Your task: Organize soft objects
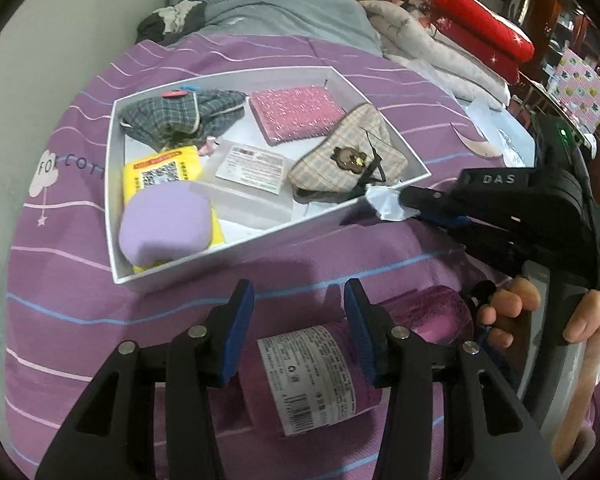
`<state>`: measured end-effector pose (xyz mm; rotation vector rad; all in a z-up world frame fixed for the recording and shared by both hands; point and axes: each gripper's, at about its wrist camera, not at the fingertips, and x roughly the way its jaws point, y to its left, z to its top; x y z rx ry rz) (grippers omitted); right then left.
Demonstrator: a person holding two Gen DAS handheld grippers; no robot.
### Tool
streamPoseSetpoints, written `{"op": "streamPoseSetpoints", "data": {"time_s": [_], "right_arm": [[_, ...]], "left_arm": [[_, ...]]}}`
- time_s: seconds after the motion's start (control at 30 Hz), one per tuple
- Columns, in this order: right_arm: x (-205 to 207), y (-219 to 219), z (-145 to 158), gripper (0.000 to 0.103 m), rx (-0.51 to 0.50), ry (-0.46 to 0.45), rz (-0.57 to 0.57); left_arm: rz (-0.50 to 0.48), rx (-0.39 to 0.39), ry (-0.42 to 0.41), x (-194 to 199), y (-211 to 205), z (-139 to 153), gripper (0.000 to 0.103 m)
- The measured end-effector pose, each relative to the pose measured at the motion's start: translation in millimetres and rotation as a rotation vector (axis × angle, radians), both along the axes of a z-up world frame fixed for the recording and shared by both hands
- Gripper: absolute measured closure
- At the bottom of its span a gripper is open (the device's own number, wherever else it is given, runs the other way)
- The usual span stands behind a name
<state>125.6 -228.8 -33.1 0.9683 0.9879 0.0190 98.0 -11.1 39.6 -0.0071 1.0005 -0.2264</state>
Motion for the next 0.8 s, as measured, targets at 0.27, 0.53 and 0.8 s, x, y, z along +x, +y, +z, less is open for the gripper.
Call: {"op": "streamPoseSetpoints", "data": {"time_s": [0.27,0.53,0.8], "right_arm": [[-0.1,8.6,14.9,0.098,0.008,-0.025,0.041],[-5.1,21.6,45.8,0.098,-0.003,-0.057,0.106],[-17.3,37.2,82.2,0.099,-0.006,-0.13,0.162]], "left_arm": [[0.008,0.005,-0.008,-2.6,0.4,2.3,0.055],[0.03,-0.005,-0.025,-10.5,9.0,15.7,0.055],[0.075,-0.089,-0.023,-24.3,33.2,38.6,0.055]]}}
